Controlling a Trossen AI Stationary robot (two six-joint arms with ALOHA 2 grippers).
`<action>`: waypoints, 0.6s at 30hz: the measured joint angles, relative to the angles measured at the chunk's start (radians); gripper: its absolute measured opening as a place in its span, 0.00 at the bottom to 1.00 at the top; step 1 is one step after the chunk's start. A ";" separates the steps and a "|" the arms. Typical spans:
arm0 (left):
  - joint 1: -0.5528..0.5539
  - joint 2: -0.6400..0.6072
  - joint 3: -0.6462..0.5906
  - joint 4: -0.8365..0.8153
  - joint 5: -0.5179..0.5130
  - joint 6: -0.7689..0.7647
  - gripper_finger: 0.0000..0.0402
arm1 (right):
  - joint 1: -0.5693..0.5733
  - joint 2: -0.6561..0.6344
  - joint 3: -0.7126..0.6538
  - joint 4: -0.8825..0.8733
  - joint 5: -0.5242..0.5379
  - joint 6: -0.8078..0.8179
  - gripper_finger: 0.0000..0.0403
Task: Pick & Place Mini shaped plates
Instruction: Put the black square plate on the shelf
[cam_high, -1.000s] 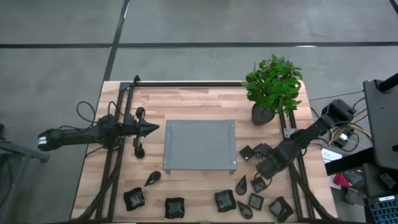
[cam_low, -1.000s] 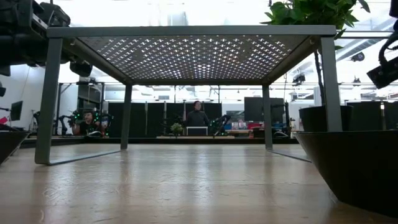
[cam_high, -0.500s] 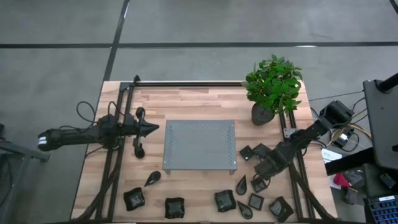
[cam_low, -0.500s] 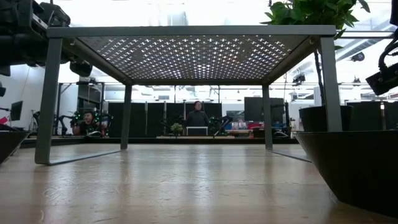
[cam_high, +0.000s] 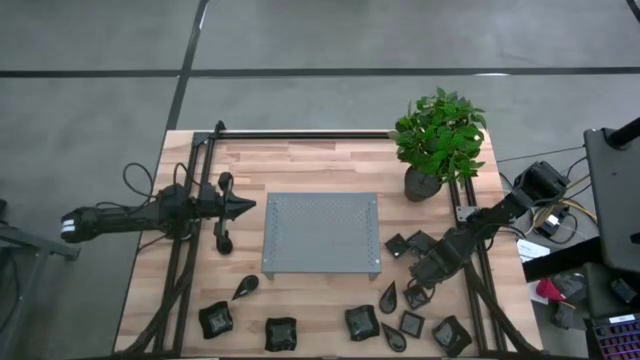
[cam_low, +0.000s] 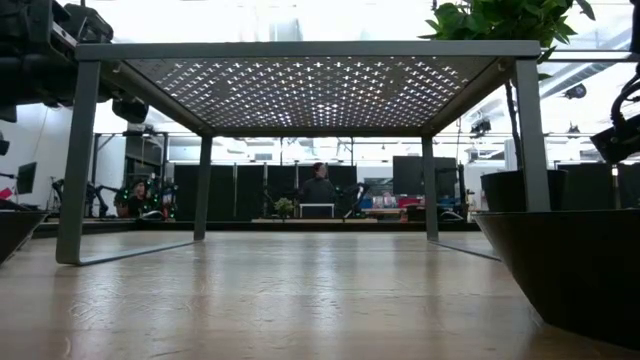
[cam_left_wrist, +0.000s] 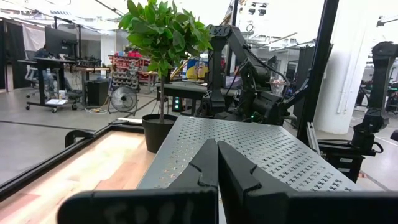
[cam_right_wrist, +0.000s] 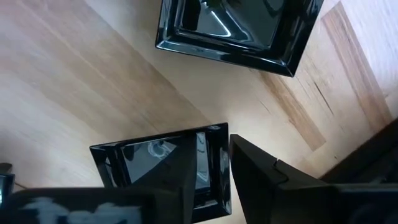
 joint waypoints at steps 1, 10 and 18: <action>0.000 0.000 0.000 0.000 0.000 0.000 0.00 | 0.000 0.000 0.002 0.000 0.000 0.000 0.21; 0.000 0.000 0.000 0.000 0.000 0.000 0.00 | 0.000 -0.001 0.000 0.002 -0.022 0.000 0.08; 0.000 0.000 0.000 0.000 0.000 0.000 0.00 | 0.000 -0.014 0.014 0.000 -0.028 0.011 0.02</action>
